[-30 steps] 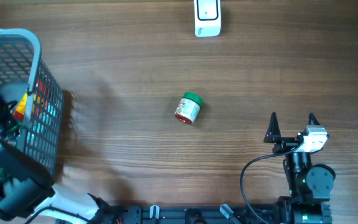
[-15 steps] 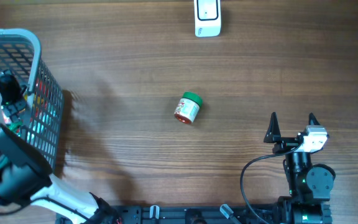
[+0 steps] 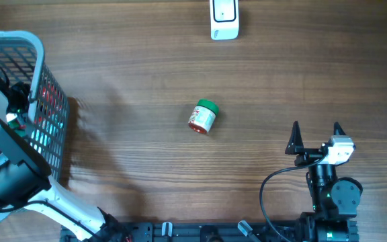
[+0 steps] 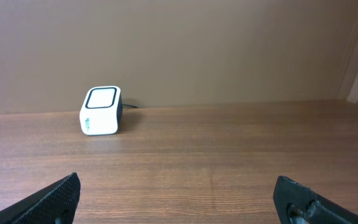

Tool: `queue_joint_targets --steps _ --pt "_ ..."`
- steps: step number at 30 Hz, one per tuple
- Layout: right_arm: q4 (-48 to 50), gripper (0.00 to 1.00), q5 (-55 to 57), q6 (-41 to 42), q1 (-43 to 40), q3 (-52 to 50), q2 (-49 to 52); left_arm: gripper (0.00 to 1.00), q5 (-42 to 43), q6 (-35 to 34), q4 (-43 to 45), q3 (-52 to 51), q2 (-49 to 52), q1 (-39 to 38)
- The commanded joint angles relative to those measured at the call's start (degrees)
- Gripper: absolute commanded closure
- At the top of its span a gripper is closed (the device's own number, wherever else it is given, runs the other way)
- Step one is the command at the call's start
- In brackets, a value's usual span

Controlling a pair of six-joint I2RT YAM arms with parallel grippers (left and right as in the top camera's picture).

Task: Scan the item barcode
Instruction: 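Move the left gripper back into the basket toward the red sauce bottle, then grasp the red yellow-labelled bottle with the left gripper and lift it out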

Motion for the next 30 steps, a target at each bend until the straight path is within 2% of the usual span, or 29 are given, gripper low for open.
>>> queue_joint_targets --steps 1,4,9,12,16,18,22,26,30 --pt "0.1 0.00 -1.0 -0.5 0.3 -0.2 0.0 0.57 3.5 5.7 -0.2 0.5 -0.2 0.9" --pt "0.1 0.00 -1.0 -0.5 0.3 -0.2 0.0 0.56 3.5 9.2 -2.8 2.5 -6.1 3.1" --pt "0.1 0.00 -0.9 -0.5 0.3 -0.2 0.0 0.55 3.3 15.1 -4.1 3.9 -22.9 6.8" --pt "0.1 0.00 -1.0 -0.5 0.3 -0.2 0.0 0.55 2.5 15.1 -4.6 3.9 -31.7 7.0" --pt "0.1 0.00 -1.0 -0.5 0.3 -0.2 0.0 0.53 -4.7 16.3 -7.1 3.9 -40.0 6.6" --pt "0.1 0.00 -1.0 -0.5 0.3 -0.2 0.0 0.53 -9.4 16.3 -11.3 3.9 -41.1 6.5" --pt "0.1 0.00 -0.9 -0.5 0.3 -0.2 0.0 0.53 -13.5 16.3 -19.1 3.8 -38.7 6.5" --pt "0.1 0.00 -1.0 -0.5 0.3 -0.2 0.0 0.50 -15.0 16.3 -21.6 3.8 -33.6 6.5" --pt "0.1 0.00 -1.0 -0.5 0.3 -0.2 0.0 0.58 -14.7 16.3 -21.2 3.8 -30.2 6.6"
